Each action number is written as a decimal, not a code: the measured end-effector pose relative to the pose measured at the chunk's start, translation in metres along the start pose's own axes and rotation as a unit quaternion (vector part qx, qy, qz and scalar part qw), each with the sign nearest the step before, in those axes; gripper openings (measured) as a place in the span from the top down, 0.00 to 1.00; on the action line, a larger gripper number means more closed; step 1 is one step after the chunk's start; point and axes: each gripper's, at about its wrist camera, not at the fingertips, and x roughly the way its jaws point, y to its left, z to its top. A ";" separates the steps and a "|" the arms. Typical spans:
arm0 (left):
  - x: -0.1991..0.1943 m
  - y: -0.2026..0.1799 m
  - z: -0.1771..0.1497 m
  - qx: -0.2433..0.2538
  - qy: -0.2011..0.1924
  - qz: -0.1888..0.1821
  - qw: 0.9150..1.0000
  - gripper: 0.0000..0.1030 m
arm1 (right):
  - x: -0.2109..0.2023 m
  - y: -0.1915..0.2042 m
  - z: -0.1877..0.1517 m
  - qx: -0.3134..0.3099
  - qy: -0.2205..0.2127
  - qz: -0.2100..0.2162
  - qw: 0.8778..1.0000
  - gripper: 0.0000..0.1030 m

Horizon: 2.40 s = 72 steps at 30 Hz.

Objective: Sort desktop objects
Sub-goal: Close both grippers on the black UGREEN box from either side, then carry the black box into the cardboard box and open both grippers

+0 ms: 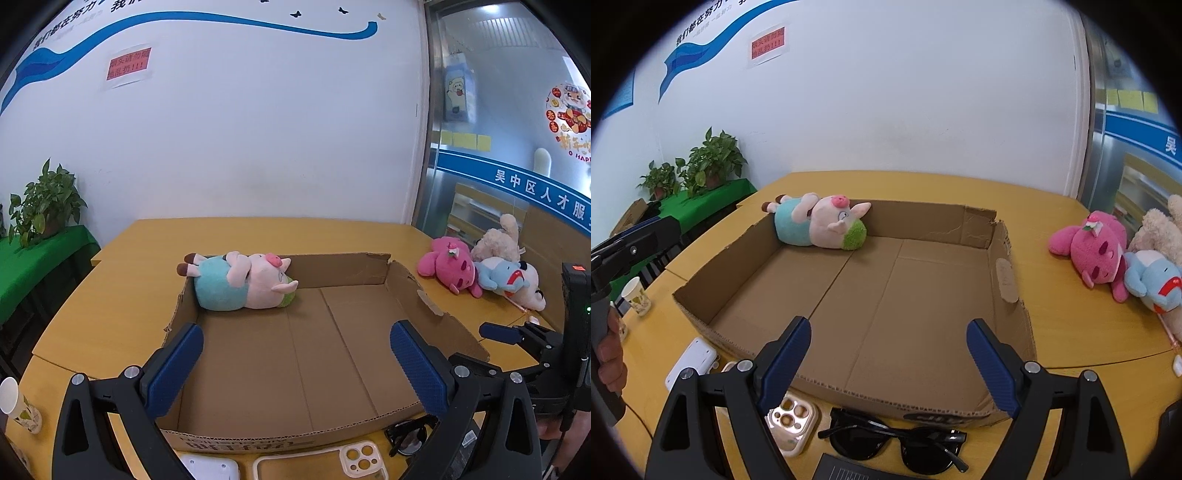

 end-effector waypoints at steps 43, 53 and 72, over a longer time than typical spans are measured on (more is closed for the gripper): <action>0.046 -0.081 -0.145 -0.064 0.249 -0.232 0.938 0.36 | -0.024 0.021 -0.161 -0.077 0.128 0.189 0.971 0.15; 0.013 -0.068 -0.042 -0.039 0.120 -0.223 0.967 0.36 | -0.059 0.033 -0.070 -0.125 0.015 0.161 0.979 0.16; 0.097 -0.043 0.204 -0.007 -0.004 -0.186 0.983 0.36 | -0.013 0.002 0.188 -0.228 -0.078 0.141 0.960 0.16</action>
